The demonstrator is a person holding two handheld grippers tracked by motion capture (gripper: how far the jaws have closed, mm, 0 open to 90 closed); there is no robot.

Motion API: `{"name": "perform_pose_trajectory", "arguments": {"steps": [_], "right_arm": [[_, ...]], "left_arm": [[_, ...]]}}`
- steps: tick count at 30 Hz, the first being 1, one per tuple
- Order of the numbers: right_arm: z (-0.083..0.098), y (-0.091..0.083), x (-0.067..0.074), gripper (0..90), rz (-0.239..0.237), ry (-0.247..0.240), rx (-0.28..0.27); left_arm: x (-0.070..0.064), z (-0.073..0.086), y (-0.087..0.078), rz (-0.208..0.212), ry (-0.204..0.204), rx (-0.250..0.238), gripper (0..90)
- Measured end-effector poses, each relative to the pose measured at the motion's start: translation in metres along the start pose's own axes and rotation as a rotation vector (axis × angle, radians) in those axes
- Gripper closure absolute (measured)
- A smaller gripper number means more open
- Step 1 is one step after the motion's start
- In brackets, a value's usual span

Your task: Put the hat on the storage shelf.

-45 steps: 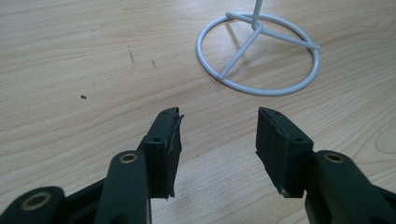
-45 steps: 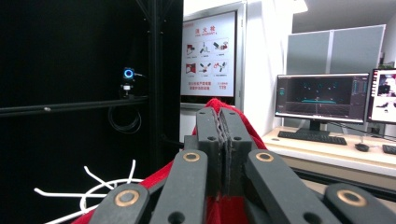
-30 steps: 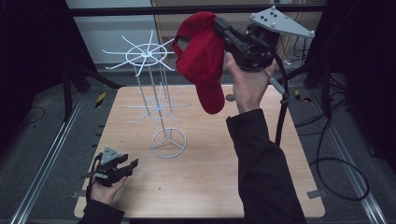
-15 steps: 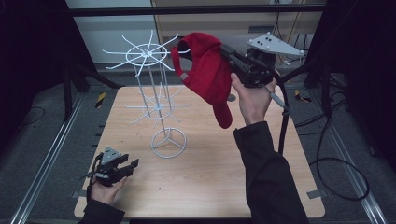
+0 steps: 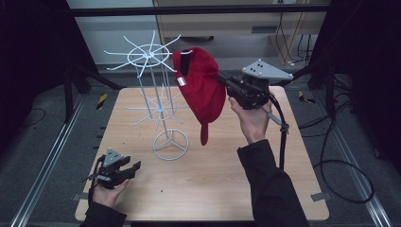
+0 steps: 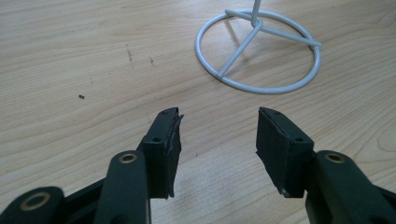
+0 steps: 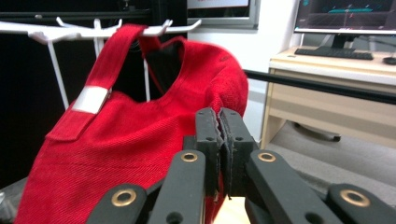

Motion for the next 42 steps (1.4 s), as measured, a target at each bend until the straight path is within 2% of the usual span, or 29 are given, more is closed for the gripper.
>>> {"name": "perform_pose_trajectory", "arguments": {"steps": [9, 15, 22, 26, 31, 40, 42], "right_arm": [[0.025, 0.004, 0.002, 85.5, -0.044, 0.014, 0.043], [0.032, -0.005, -0.002, 80.4, -0.042, 0.011, 0.052], [0.042, -0.036, -0.013, 56.1, -0.040, 0.034, 0.005], [0.069, -0.055, -0.027, 43.8, 0.005, 0.032, 0.024], [0.114, -0.067, -0.045, 31.8, 0.044, 0.086, 0.089], [0.191, -0.087, -0.079, 22.8, 0.135, 0.130, 0.199], [0.209, -0.094, -0.086, 20.3, 0.157, 0.132, 0.228]], "left_arm": [[-0.001, 0.000, 0.001, 0.002, 0.003, 0.003, 49.5], [0.000, 0.000, 0.001, 0.002, 0.000, 0.002, 48.9], [0.001, 0.001, 0.001, 0.003, -0.010, -0.001, 47.5], [0.001, 0.001, 0.002, 0.005, -0.007, -0.004, 44.8], [0.002, 0.002, 0.004, 0.001, -0.004, 0.006, 39.3], [0.002, 0.003, 0.006, 0.015, 0.010, -0.007, 31.6], [0.002, 0.004, 0.007, 0.021, 0.013, -0.029, 30.5]]}}
Point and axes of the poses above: each handheld gripper's, and its own axes: y roughly forward along the jaws, z roughly out of its underside, x roughly to its left, the point moved 3 cm from there along y, roughly forward along the jaws, and after that the axes turned 7 degrees about y, right-handed, at the moved point
